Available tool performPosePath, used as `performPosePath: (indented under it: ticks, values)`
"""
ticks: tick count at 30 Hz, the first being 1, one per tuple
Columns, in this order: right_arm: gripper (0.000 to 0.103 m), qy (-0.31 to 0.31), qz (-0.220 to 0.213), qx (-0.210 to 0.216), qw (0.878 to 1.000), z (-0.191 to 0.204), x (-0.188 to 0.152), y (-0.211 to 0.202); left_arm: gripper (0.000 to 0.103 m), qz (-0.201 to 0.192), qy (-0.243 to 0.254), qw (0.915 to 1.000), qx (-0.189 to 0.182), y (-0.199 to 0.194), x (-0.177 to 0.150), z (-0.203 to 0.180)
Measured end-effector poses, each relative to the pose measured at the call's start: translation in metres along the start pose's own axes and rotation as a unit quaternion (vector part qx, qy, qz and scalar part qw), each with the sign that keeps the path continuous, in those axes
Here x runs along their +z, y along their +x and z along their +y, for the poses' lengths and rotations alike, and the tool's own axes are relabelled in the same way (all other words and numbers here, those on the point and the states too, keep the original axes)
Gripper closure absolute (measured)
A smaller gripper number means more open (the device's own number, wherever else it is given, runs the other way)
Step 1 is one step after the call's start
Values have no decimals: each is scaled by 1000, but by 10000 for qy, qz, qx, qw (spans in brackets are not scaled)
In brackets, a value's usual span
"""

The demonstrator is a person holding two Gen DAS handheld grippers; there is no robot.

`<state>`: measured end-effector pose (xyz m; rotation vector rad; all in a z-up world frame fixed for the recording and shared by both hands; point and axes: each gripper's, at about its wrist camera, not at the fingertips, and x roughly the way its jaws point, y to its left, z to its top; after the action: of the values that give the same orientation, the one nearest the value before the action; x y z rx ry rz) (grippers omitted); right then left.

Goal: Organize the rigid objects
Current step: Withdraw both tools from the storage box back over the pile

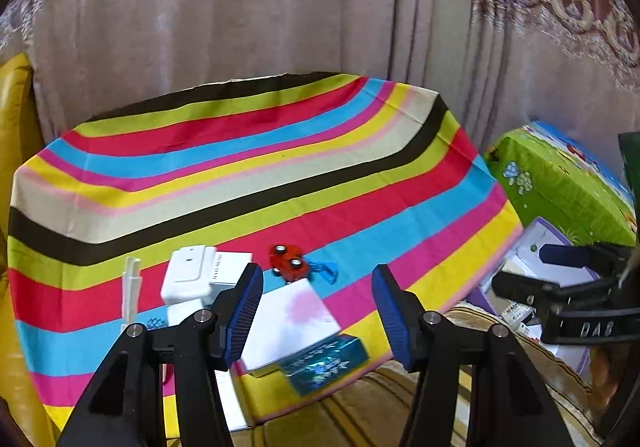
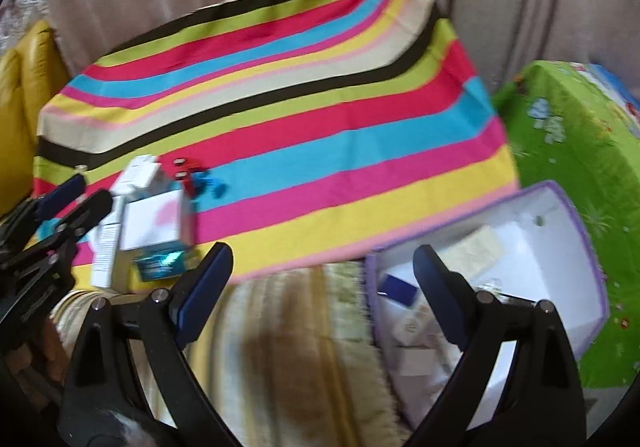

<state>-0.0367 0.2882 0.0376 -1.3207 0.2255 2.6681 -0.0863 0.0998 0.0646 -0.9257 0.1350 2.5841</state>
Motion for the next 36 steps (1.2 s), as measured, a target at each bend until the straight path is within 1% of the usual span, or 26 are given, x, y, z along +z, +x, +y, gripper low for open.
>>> performPosePath:
  ticks: [4,7,13,19,26,29,32,36]
  values:
    - [10,-329,-17,33,9995,28,0,5,45,-58,-123,9999,101,-3,-1,13]
    - [10,-426,-5,236,9988,43,1,7,45,-149,-190,9995,225,-6,-2,23]
    - [10,-677,15,456,9967,67,1,14,45,-241,-438,9983,296,-8,-2,41]
    - [10,-773,123,543,9955,80,-3,24,45,-309,-585,9972,346,-10,-4,56]
    - [10,-703,297,606,9952,83,-6,33,45,-344,-931,9941,435,-13,-8,81]
    - [10,-703,353,683,9946,84,-9,36,45,-317,-1071,9929,413,-12,-10,93]
    - [10,-722,358,751,9939,87,-11,37,45,-256,-1253,9908,449,-11,-13,108]
    - [10,-778,397,750,9933,92,-14,39,45,-228,-1580,9858,514,-11,-20,131]
